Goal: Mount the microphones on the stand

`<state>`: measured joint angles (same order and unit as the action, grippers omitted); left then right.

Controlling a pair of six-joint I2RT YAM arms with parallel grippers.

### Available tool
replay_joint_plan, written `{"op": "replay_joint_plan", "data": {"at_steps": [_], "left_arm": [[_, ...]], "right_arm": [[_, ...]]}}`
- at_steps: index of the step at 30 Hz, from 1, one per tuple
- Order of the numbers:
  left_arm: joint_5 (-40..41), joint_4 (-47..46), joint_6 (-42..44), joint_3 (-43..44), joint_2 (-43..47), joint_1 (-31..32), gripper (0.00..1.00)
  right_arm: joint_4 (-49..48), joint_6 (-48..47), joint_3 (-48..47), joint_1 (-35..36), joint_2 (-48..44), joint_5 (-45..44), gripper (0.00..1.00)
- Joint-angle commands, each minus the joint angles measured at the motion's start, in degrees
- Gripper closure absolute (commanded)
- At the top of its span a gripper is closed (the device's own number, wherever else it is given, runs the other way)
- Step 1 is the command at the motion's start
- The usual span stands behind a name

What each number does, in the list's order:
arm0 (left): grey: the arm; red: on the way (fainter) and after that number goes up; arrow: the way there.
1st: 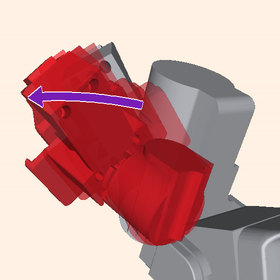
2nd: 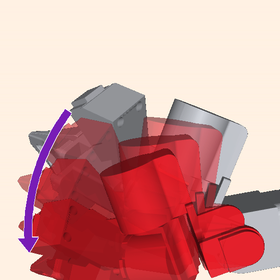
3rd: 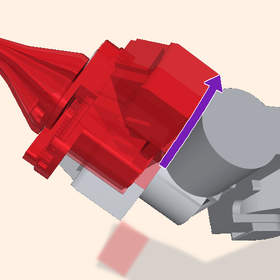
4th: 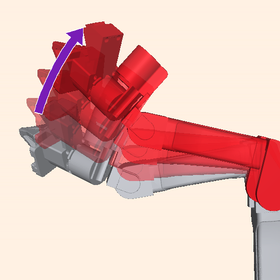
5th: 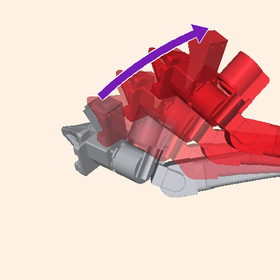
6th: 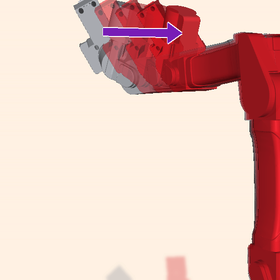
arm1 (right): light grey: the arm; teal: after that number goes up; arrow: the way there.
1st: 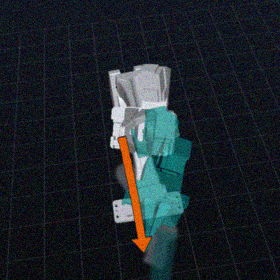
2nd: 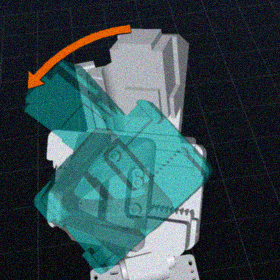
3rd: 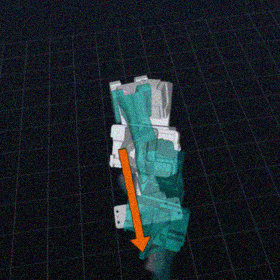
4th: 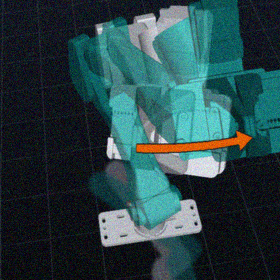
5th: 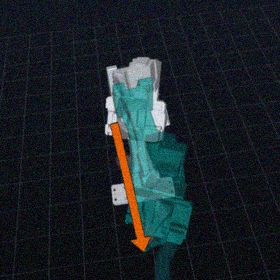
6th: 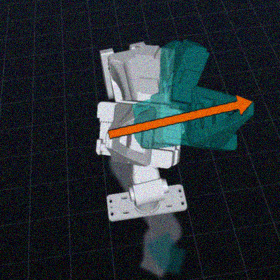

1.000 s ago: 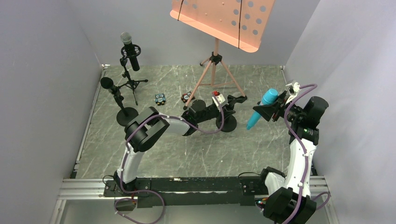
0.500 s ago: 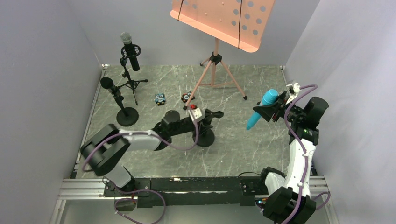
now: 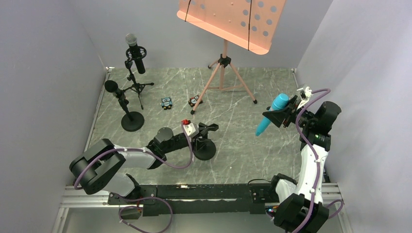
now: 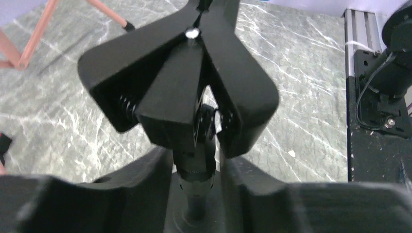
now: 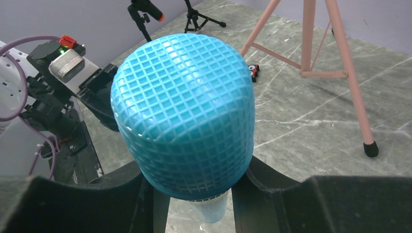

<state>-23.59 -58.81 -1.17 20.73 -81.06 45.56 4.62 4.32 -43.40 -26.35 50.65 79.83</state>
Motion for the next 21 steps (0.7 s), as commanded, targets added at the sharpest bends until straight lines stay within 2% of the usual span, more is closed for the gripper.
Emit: {"op": "replay_joint_plan", "data": {"at_steps": [1, 3, 6, 7, 10, 13, 16, 18, 21], "left_arm": [[2.95, -6.23, -3.48, -2.03, 1.31, -0.82, 0.43], [4.24, -6.40, -4.84, -4.42, 3.49, -0.87, 0.23], [5.40, -7.86, -7.15, -8.73, 8.27, -0.82, 0.04], [5.25, -7.33, -7.82, -9.86, 9.91, -0.82, 0.01], [4.34, -2.61, -8.36, -11.90, 16.53, -0.65, 0.01], [5.50, 9.06, -5.74, -10.88, 25.85, 0.40, 0.01], [9.02, 26.66, -1.16, -4.65, 33.84, 0.67, 0.01], [10.15, 34.23, 1.48, -1.21, 36.62, 0.37, 0.01], [7.13, 43.67, 7.16, 3.68, 37.74, -0.62, 0.01]], "right_arm": [[-2.71, -0.65, -0.02, 0.10, 0.09, 1.91, 0.90], [-2.00, -1.25, -0.15, 0.41, 0.37, 1.78, 0.90], [1.56, -4.70, -1.05, 1.06, 0.70, 0.87, 0.90], [3.01, -6.56, -1.53, 1.30, 0.93, 0.59, 0.90], [7.18, -10.61, -2.81, 1.90, 1.60, -0.05, 0.90], [10.73, -14.51, -3.96, 2.71, 2.09, 0.16, 0.90], [15.79, -20.24, -5.20, 4.95, 2.92, 1.17, 0.90], [20.31, -25.45, -6.40, 7.19, 3.41, 0.49, 0.90], [25.72, -32.13, -7.71, 11.03, 4.15, -1.67, 0.90]]}}
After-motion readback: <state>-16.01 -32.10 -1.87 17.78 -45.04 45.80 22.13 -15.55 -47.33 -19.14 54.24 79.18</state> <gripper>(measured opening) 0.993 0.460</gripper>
